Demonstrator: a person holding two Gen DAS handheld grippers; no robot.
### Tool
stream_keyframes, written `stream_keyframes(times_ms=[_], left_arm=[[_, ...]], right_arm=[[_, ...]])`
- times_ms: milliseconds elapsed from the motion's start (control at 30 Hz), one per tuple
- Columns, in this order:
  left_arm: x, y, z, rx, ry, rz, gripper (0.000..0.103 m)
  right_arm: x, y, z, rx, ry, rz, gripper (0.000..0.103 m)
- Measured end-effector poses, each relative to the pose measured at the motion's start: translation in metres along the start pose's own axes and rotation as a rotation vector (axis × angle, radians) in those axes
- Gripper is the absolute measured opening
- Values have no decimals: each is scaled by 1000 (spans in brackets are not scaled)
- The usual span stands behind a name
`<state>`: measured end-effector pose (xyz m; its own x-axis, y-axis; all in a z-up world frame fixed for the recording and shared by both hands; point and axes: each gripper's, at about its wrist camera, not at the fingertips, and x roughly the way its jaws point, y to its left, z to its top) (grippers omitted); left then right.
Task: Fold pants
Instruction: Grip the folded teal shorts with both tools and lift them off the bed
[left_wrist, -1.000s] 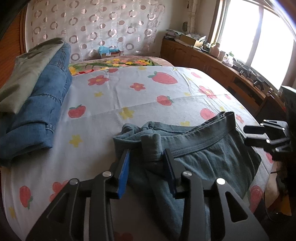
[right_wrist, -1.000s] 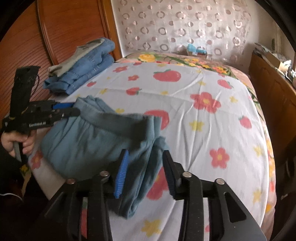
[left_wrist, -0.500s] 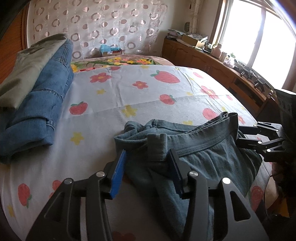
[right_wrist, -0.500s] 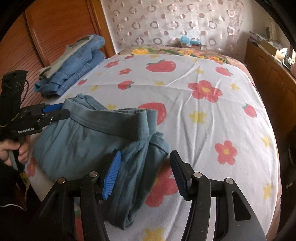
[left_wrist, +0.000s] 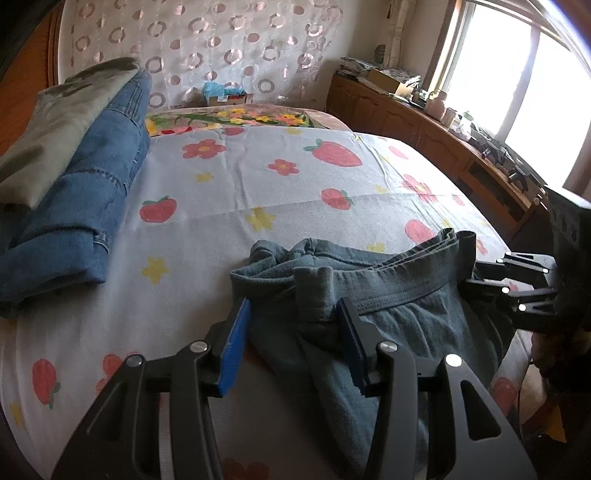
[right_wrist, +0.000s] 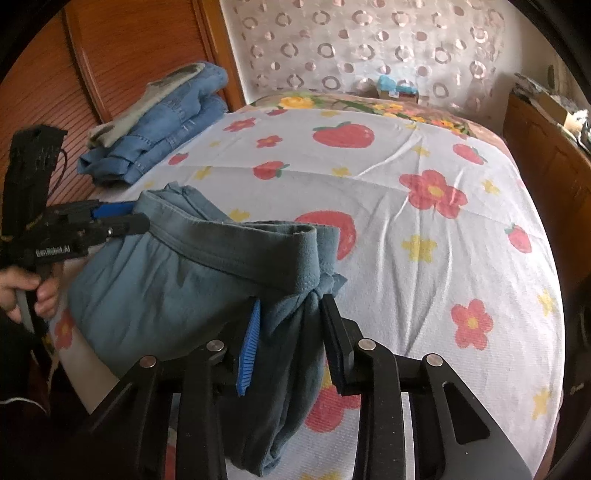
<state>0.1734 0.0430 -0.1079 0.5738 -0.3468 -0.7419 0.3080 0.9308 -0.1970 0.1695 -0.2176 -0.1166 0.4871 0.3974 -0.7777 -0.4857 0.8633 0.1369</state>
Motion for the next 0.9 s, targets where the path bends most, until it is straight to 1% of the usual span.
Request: stream_keyframes(times_ms=[167,333,433,567,700,733,767,800,833,900], left_arm=[[1,4,3,-15,9,-11,48],[1,3,3,-11,12,0,48],[4,6,3,-15,13,-3,54],[5,6,1,4,9,-8,56],[5,8,2,-7,8,-17,56],[6,8,2,-7,7,-15,56],[6,7,2,-4,5,-12,56],[6,6,2,-3,4,-13,53],[5,6,1,-2,4,-22,46],[4,4,1,3,5,-60,33]], right_arm=[[0,0,0,-2,-2,-1,31],[-1,1,-1,-4,-8,0,31],[-1,1,-1,-5,-7,-1,31],[-1,1,-1,-3,-7,1,31],[-1,1,-2,-3,-7,5,31],[-1,1,-2,-4,-6,12,30],[-1,1,-2,-5,-5,21,24],[-1,1,-2,-4,-4,27,22],[-2,2,-3,-5,-4,29,21],[-2,1,-3,4,-5,38,16]])
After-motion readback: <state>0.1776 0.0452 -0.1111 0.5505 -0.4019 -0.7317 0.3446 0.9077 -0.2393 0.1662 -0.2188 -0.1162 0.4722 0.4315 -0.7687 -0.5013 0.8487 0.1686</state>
